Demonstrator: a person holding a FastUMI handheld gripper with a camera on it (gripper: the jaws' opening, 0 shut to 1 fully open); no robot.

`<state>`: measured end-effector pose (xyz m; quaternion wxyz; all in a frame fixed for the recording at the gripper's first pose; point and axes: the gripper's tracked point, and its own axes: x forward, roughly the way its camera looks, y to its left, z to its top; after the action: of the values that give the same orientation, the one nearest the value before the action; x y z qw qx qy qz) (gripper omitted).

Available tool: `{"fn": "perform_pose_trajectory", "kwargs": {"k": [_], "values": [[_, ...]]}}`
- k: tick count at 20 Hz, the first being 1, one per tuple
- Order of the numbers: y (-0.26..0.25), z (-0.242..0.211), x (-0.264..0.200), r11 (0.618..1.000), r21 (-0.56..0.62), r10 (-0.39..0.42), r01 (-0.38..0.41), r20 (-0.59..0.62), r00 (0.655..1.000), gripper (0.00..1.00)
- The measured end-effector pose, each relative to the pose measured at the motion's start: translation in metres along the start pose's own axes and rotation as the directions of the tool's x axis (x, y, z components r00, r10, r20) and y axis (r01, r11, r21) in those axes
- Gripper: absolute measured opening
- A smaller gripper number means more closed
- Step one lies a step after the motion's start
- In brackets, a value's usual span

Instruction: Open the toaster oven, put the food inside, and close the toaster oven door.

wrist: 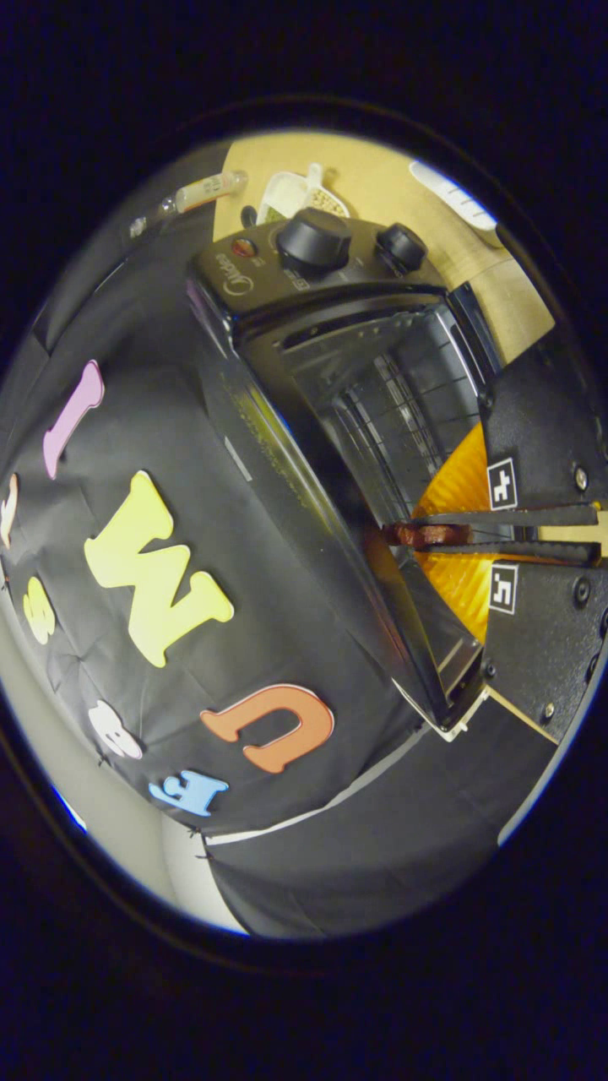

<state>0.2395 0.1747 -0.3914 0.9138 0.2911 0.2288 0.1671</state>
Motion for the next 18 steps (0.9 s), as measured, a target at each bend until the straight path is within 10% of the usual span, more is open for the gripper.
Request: {"fn": "perform_pose_trajectory", "kwargs": {"k": [18], "values": [[-0.050,0.019,-0.020,0.930,-0.269,-0.255,0.251,0.019,0.967,0.37]]}}
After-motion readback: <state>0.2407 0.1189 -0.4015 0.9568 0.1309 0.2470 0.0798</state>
